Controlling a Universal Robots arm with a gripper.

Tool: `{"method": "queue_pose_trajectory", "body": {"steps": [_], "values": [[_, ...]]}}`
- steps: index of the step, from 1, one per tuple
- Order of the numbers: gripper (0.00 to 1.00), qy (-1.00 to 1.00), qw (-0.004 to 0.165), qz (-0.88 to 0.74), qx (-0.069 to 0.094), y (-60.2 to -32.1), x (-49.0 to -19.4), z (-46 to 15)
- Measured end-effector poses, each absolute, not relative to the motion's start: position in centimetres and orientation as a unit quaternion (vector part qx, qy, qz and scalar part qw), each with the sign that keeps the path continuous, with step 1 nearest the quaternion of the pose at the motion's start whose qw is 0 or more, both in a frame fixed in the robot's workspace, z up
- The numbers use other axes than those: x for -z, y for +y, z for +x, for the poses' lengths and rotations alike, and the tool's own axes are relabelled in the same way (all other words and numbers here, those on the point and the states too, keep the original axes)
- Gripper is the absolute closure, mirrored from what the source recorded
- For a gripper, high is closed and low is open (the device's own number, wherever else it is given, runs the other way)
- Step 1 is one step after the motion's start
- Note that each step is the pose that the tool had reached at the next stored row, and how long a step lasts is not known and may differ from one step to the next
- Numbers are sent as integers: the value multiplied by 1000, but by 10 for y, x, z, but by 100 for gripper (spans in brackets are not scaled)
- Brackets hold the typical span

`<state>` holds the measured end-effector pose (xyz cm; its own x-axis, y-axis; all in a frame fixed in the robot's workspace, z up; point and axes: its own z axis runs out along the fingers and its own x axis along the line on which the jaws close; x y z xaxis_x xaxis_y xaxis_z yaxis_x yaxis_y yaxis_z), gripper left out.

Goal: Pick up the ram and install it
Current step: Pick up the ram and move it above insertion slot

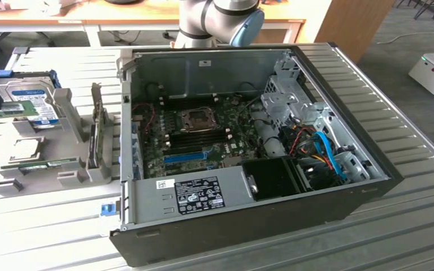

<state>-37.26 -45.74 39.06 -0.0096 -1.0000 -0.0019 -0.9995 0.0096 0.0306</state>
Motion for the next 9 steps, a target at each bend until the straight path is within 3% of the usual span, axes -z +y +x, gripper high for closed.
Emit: {"method": "queue_pose_trajectory", "body": {"steps": [9], "values": [[88, -710, 10, 704, 12, -457, -391, -360]]}}
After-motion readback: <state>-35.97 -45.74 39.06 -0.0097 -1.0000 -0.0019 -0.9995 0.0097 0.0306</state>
